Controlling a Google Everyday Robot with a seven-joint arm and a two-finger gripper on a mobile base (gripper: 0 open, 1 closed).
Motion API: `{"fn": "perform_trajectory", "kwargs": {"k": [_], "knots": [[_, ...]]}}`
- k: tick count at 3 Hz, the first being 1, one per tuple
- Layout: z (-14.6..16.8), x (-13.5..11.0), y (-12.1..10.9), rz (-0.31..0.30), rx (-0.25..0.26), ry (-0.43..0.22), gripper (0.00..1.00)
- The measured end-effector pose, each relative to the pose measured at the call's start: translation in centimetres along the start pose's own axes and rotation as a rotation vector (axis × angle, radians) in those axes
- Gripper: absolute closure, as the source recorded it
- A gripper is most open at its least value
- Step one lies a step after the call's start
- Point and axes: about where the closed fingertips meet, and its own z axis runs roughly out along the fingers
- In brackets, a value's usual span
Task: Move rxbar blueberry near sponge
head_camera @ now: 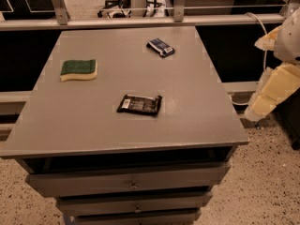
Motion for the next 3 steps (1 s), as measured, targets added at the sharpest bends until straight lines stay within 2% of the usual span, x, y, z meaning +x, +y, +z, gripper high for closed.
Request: {"fn": "perform_trajectory", "kwargs": {"k": [1,2,3], "knots": [[0.6,0.8,-1.2,0.138,0.059,-0.146,0.0],[2.0,1.8,-3.1,0.235,0.136,-0.262,0.0],[4.8,1.9,-6.9,0.331,0.223,-0.399,0.0]]}}
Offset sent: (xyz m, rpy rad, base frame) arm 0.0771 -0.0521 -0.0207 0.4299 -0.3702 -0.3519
